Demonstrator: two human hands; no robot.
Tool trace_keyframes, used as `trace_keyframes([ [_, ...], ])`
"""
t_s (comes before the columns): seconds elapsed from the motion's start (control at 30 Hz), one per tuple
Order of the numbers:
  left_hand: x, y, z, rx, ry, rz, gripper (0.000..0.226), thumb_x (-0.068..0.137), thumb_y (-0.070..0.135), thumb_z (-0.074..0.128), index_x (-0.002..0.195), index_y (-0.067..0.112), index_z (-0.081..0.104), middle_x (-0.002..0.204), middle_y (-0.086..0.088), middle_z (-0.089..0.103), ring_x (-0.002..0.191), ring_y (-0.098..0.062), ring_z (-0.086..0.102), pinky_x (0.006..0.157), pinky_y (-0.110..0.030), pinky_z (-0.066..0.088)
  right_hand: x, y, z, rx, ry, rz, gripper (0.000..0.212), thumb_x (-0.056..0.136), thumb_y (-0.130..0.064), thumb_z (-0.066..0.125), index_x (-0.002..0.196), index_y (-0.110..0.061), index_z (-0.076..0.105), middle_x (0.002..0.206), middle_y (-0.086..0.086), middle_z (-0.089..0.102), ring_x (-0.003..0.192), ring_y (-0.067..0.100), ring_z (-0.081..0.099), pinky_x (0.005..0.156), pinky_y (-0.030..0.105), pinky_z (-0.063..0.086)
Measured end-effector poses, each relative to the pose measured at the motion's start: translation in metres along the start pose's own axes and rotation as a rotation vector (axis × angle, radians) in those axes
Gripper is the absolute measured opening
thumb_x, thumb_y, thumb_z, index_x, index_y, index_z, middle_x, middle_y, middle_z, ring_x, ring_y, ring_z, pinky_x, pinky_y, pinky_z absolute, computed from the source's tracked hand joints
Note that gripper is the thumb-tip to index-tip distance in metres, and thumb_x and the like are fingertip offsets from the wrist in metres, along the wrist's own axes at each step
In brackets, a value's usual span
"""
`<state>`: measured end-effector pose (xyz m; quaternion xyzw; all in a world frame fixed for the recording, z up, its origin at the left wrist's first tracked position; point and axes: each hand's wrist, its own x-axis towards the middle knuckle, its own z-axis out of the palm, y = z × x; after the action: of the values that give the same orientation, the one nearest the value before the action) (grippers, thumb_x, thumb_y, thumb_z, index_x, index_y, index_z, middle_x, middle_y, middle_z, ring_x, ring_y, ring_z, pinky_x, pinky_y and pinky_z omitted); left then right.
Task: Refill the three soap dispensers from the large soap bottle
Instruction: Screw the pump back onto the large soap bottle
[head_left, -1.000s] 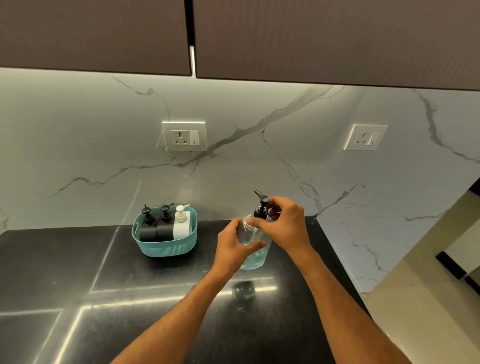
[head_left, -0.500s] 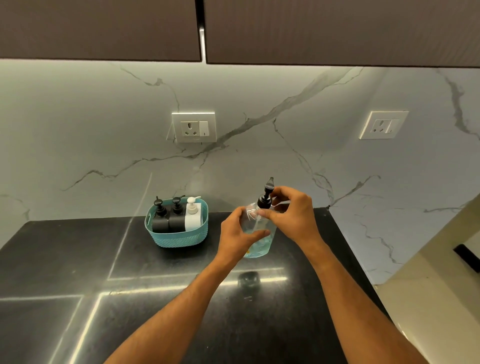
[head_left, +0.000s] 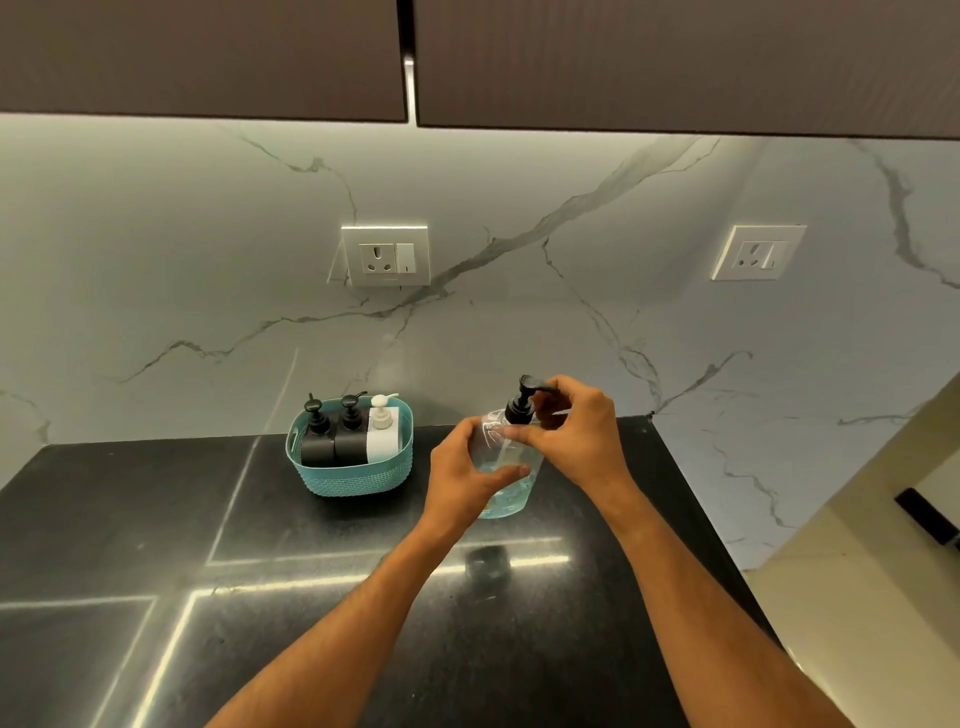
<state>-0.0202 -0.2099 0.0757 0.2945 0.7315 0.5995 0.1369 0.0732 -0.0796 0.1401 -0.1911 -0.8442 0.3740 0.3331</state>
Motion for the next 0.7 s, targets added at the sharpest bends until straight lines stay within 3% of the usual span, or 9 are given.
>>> trace_keyframes([
  [0.1, -0.0024, -0.0005, 0.0015, -0.016, -0.006, -0.001, 0.060, 0.071, 0.013, 0.095, 0.122, 0.016, 0.065, 0.114, 0.000, 0.074, 0.106, -0.016, 0.071, 0.096, -0.044, 0.060, -0.0027, -0.0014, -0.0010, 0.008, -0.012, 0.009, 0.056, 0.063, -0.033, 0.098, 0.107, -0.012, 0.070, 0.095, -0.004, 0.073, 0.084, 0.010, 0.070, 0.072, 0.020, 0.059],
  [0.2, -0.0045, 0.0016, 0.0036, -0.012, -0.006, -0.003, 0.059, 0.071, 0.014, 0.095, 0.121, 0.019, 0.064, 0.114, 0.001, 0.073, 0.105, -0.015, 0.071, 0.096, -0.042, 0.060, -0.0044, -0.0017, -0.0039, 0.005, -0.019, -0.019, 0.053, 0.067, -0.023, 0.096, 0.114, -0.013, 0.072, 0.096, -0.006, 0.072, 0.085, 0.006, 0.068, 0.074, 0.021, 0.060],
  [0.33, -0.0057, 0.0030, 0.0067, 0.005, -0.016, 0.003, 0.058, 0.071, 0.015, 0.095, 0.119, 0.021, 0.064, 0.113, 0.003, 0.072, 0.104, -0.013, 0.070, 0.096, -0.037, 0.060, -0.0056, 0.0014, -0.0069, -0.023, -0.018, 0.004, 0.042, 0.067, -0.023, 0.096, 0.100, -0.011, 0.073, 0.091, -0.006, 0.073, 0.080, 0.005, 0.069, 0.072, 0.020, 0.059],
  [0.43, -0.0052, 0.0028, 0.0077, 0.000, -0.023, -0.003, 0.059, 0.072, 0.015, 0.094, 0.122, 0.017, 0.064, 0.114, 0.001, 0.073, 0.106, -0.016, 0.070, 0.097, -0.039, 0.060, -0.0062, 0.0011, -0.0075, -0.017, -0.021, 0.009, 0.050, 0.065, -0.032, 0.097, 0.103, -0.011, 0.072, 0.093, -0.004, 0.073, 0.081, 0.009, 0.070, 0.071, 0.019, 0.058],
  [0.53, -0.0052, 0.0036, 0.0081, 0.006, -0.021, -0.010, 0.058, 0.072, 0.016, 0.094, 0.122, 0.018, 0.064, 0.116, 0.001, 0.072, 0.107, -0.015, 0.069, 0.098, -0.039, 0.059, -0.0054, 0.0003, -0.0093, -0.013, -0.030, -0.018, 0.047, 0.070, -0.024, 0.095, 0.109, -0.013, 0.073, 0.093, -0.005, 0.073, 0.082, 0.010, 0.069, 0.072, 0.023, 0.060],
  [0.7, -0.0041, 0.0047, 0.0092, 0.017, -0.025, -0.003, 0.059, 0.071, 0.015, 0.095, 0.119, 0.022, 0.063, 0.114, 0.002, 0.072, 0.105, -0.014, 0.070, 0.097, -0.037, 0.060, -0.0038, 0.0038, -0.0085, -0.036, -0.010, 0.013, 0.041, 0.068, -0.026, 0.096, 0.096, -0.009, 0.072, 0.089, 0.000, 0.074, 0.078, 0.012, 0.070, 0.071, 0.025, 0.060],
])
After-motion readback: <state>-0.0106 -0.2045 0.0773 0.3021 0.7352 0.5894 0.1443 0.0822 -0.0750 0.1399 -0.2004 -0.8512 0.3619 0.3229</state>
